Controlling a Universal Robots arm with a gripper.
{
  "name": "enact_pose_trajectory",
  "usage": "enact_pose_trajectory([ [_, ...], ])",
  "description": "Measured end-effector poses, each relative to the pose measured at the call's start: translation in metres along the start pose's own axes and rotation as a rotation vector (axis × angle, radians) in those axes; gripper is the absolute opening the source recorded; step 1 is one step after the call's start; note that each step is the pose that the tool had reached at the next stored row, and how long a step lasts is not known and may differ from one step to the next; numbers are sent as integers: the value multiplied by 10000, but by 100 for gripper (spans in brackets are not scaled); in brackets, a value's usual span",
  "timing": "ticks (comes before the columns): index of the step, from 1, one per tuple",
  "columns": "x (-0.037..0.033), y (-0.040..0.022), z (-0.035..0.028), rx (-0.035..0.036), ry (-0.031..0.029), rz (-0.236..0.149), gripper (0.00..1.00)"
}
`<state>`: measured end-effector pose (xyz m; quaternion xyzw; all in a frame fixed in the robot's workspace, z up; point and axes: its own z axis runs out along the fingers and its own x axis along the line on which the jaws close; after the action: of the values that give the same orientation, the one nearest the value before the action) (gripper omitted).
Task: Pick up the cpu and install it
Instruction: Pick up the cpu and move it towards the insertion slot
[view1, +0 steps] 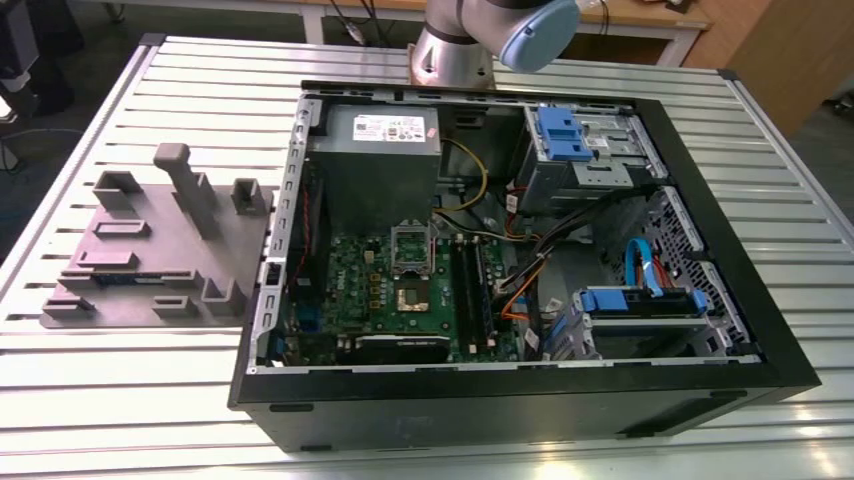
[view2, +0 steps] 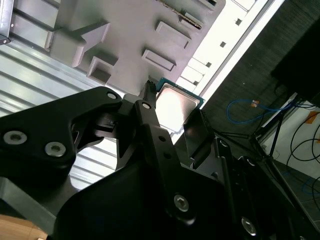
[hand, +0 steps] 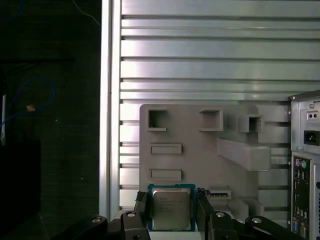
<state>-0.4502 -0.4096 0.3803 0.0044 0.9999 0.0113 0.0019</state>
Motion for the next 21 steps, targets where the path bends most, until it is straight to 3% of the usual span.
enact_pose_trajectory([
  [21, -7, 0, -5, 0, 0, -1, 47],
])
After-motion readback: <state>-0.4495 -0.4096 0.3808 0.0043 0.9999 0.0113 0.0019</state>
